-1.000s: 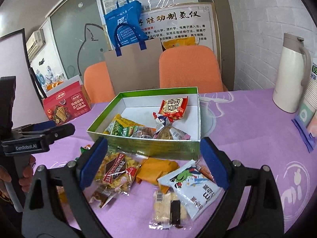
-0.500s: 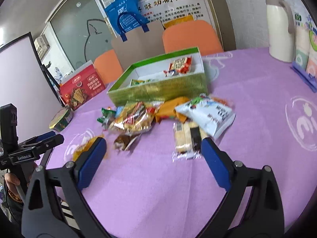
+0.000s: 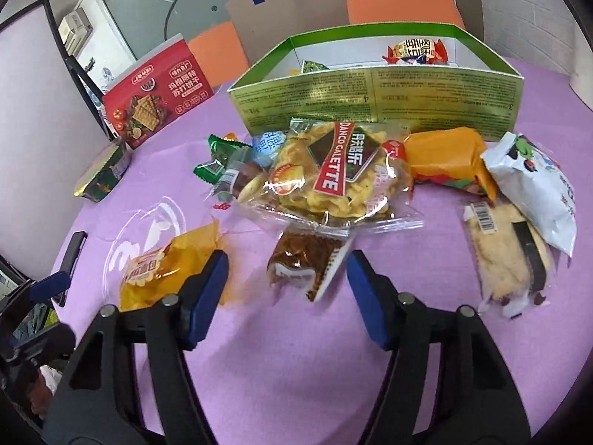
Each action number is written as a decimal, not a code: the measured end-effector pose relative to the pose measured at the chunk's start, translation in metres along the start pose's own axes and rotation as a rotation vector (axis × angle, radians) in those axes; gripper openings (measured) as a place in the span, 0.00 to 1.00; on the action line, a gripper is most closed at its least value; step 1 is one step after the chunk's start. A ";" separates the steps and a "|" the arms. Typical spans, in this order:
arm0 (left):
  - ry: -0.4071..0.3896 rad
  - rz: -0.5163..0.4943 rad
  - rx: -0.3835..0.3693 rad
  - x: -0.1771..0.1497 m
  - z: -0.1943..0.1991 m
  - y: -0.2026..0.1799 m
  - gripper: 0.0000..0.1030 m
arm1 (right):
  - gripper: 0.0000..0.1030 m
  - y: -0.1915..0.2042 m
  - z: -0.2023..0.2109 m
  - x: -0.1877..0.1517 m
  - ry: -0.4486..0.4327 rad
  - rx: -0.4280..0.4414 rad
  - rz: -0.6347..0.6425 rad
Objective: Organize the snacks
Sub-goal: 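Grasp the clear brown-filled pastry pack with the right tool while the left tool grasps a clear pastry bag, then carry both pastry packs into the green box and open both tools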
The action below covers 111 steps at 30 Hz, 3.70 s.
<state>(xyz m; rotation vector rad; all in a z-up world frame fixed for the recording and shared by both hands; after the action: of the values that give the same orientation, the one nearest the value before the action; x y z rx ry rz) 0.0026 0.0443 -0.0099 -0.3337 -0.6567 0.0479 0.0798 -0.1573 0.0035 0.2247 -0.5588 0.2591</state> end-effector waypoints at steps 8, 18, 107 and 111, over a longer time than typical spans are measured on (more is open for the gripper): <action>0.036 -0.063 -0.044 0.008 -0.019 -0.012 0.95 | 0.37 -0.028 0.028 -0.021 0.018 -0.043 0.018; 0.106 -0.136 -0.062 0.029 -0.064 -0.037 0.84 | 0.40 -0.051 0.073 -0.057 -0.004 -0.053 -0.029; 0.094 -0.032 -0.071 0.219 -0.162 -0.118 0.37 | 0.35 -0.109 -0.004 0.133 -0.110 -0.049 0.017; 0.102 -0.044 -0.070 0.219 -0.176 -0.117 0.39 | 0.36 -0.109 -0.024 0.139 -0.084 -0.044 0.033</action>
<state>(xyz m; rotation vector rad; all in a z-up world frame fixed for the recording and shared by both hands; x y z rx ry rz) 0.2758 -0.0847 0.0265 -0.3861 -0.5653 -0.0339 0.2379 -0.2283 0.0443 0.1843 -0.6509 0.2697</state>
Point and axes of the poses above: each gripper's, at about its wrist camera, not at the fingertips, and z roughly against the way its jaws point, y to its left, x to its top, the point moved 1 cm from there along -z, roughly the way its jaws point, and after that the axes turned 11 degrees about z, right-handed, at the moved point
